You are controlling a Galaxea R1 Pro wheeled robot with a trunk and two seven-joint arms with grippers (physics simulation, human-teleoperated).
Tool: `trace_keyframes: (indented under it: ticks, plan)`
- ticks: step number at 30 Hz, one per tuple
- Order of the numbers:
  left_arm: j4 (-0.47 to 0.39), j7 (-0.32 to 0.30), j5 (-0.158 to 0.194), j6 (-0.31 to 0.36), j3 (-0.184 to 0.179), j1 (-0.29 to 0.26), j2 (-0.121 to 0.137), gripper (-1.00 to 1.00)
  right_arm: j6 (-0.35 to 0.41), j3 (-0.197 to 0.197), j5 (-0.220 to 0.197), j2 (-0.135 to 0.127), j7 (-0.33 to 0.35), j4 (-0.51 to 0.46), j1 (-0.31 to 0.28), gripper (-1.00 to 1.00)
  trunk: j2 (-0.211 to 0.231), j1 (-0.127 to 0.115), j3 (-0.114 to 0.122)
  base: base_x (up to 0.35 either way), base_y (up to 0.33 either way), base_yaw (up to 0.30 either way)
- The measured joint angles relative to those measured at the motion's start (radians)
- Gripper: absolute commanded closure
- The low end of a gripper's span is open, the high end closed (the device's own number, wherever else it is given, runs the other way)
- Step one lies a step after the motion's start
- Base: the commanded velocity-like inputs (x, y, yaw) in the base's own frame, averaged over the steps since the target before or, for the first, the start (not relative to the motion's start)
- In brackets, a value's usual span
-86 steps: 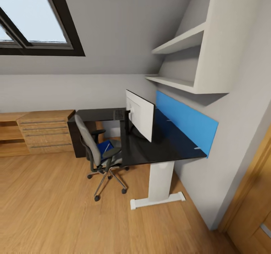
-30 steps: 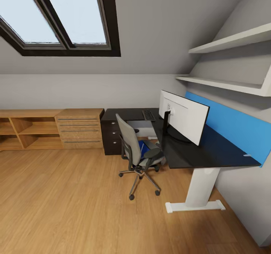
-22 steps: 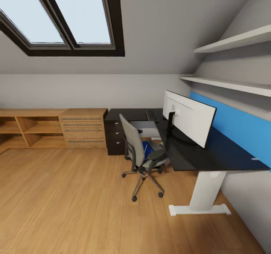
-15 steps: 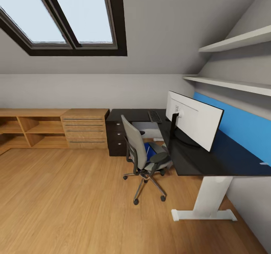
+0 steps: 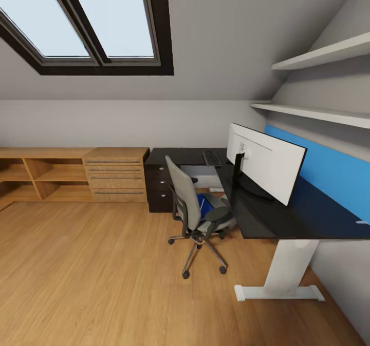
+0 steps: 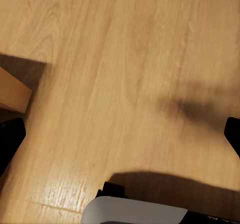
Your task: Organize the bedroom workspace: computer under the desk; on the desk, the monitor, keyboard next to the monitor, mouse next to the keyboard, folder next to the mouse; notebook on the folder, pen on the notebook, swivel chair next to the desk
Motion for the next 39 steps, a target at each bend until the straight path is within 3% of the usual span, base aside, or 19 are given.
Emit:
trace_keyframes:
  ticks: [12, 13, 15, 16, 17, 18, 19, 21, 25, 27, 30, 31, 35, 36, 39]
  plan:
    - [0.0, 0.004, 0.003, 0.009, 0.002, 0.0, 0.001, -1.0, -0.001, 0.0, 0.0, 0.001, 0.0, -0.001, 0.0, -1.0, -0.084, 0.046, -0.038, 0.0, 0.0, 0.0]
    - [-0.116, 0.04, -0.002, 0.104, 0.0, -0.001, -0.035, -1.0, -0.038, 0.0, 0.0, 0.002, 0.0, -0.035, -0.001, -1.0, -0.091, 0.05, -0.041, 0.0, 0.0, 0.0]
    - [-0.218, 0.076, -0.005, 0.173, 0.001, -0.001, -0.053, -1.0, -0.051, 0.0, -0.001, 0.003, -0.001, -0.06, -0.001, -1.0, -0.105, 0.058, -0.047, 0.0, 0.0, 0.0]
    - [-0.283, 0.118, -0.006, 0.249, -0.001, -0.002, -0.066, -1.0, -0.059, 0.0, -0.003, 0.003, -0.001, -0.088, -0.002, -1.0, -0.112, 0.061, -0.05, 0.0, 0.0, 0.0]
    - [-0.409, 0.222, -0.004, 0.492, -0.003, -0.002, -0.087, -1.0, -0.067, -0.002, -0.013, 0.008, -0.003, -0.176, -0.018, -1.0, -0.119, 0.065, -0.053, 0.0, 0.0, 0.0]
    - [-0.583, 0.242, -0.006, 0.583, -0.007, -0.003, -0.094, -1.0, -0.064, -0.002, -0.02, 0.013, -0.006, -0.236, -0.027, -1.0, -0.126, 0.069, -0.056, 0.0, 0.0, 0.0]
    - [-0.642, 0.249, -0.006, 0.625, -0.009, -0.003, -0.097, -1.0, -0.058, -0.003, -0.026, 0.016, -0.008, -0.263, -0.03, -1.0, -0.133, 0.073, -0.059, 0.0, 0.0, 0.0]
    - [-0.848, 0.266, -0.006, 0.813, -0.031, -0.027, -0.117, -1.0, 0.025, -0.004, -0.058, 0.038, -0.014, -0.412, -0.047, -1.0, -0.147, 0.081, -0.065, 0.0, 0.0, 0.0]
    - [-0.997, 0.271, -0.005, 1.004, -0.043, -0.11, -0.128, -1.0, 0.225, -0.005, -0.084, 0.068, -0.015, -0.602, -0.055, -1.0, -0.175, 0.096, -0.078, 0.0, 0.0, 0.0]
    - [-1.042, 0.273, -0.004, 1.099, -0.048, -0.174, -0.134, -1.0, 0.377, -0.004, -0.091, 0.086, -0.015, -0.717, -0.071, -1.0, -0.189, 0.104, -0.084, 0.0, 0.0, 0.0]
    - [-1.064, 0.274, -0.002, 1.16, -0.051, -0.239, -0.147, -1.0, 0.544, -0.004, -0.095, 0.103, -0.015, -0.807, -0.108, -1.0, -0.21, 0.115, -0.094, 0.0, 0.0, 0.0]
    - [-1.072, 0.274, 0.0, 1.183, -0.052, -0.272, -0.154, -1.0, 0.654, -0.004, -0.096, 0.112, -0.015, -0.843, -0.142, -1.0, -0.217, 0.119, -0.097, 0.0, 0.0, 0.0]
    - [-1.079, 0.272, 0.008, 1.207, -0.052, -0.313, -0.161, -1.0, 0.844, -0.004, -0.096, 0.123, -0.015, -0.869, -0.236, -1.0, -0.245, 0.134, -0.109, 0.0, 0.0, 0.0]
    - [-1.078, 0.271, 0.015, 1.213, -0.05, -0.323, -0.162, -1.0, 0.91, -0.004, -0.096, 0.126, -0.014, -0.852, -0.282, -1.0, -0.252, 0.138, -0.112, 0.0, 0.0, 0.0]
    - [-1.062, 0.27, 0.029, 1.216, -0.048, -0.332, -0.161, -1.0, 0.96, -0.005, -0.096, 0.127, -0.013, -0.786, -0.345, -1.0, -0.273, 0.15, -0.122, 0.0, 0.0, 0.0]
